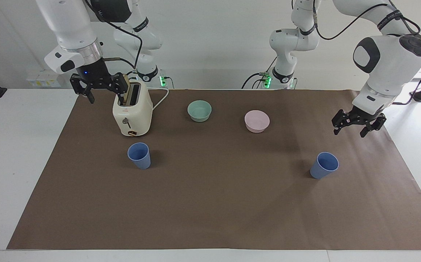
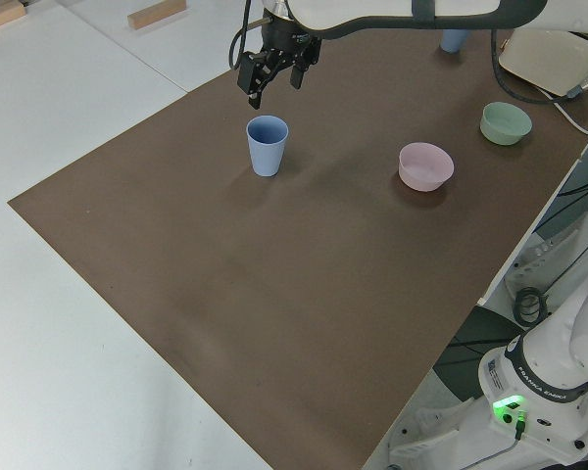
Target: Stack blue cups with both arms
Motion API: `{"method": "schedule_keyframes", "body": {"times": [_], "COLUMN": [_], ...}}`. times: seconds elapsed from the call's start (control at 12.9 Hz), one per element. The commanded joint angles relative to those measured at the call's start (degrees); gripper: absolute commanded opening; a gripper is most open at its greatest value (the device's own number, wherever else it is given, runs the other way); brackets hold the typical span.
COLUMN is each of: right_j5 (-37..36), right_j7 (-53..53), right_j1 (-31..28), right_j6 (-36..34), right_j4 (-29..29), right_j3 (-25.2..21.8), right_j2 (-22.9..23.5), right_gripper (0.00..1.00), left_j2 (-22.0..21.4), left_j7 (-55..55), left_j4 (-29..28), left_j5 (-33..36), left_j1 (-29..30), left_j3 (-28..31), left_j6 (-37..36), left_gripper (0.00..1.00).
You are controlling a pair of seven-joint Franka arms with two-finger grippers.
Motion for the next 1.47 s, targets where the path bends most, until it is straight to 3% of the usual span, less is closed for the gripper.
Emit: {"method": "schedule_keyframes", "body": {"times": [0.0,0.85,1.39], "right_j5": [0.5,0.5,0.5], "right_j7": [-0.1,-0.1,-0.1], "right_j1": [-0.7,-0.7,-0.7], "right_j6": [1.3,1.3,1.3], "right_j4": [-2.0,-2.0,-2.0], "right_j3": [0.1,0.1,0.1], "right_j2": [-1.6,-1.6,-1.6], "right_gripper": [1.0,1.0,1.0], "left_j2": [2.2,11.5,10.8], "left_j7": [1.2,0.6,0.5], "left_j4": [-0.5,-0.8,-6.1], "left_j5": [-0.7,-1.0,-2.3], "left_j1": [1.2,1.7,1.7], "left_j3": [-0.6,-0.8,-0.8], "left_j6": [3.7,13.6,15.4], "left_gripper": [1.0,1.0,0.77]}}
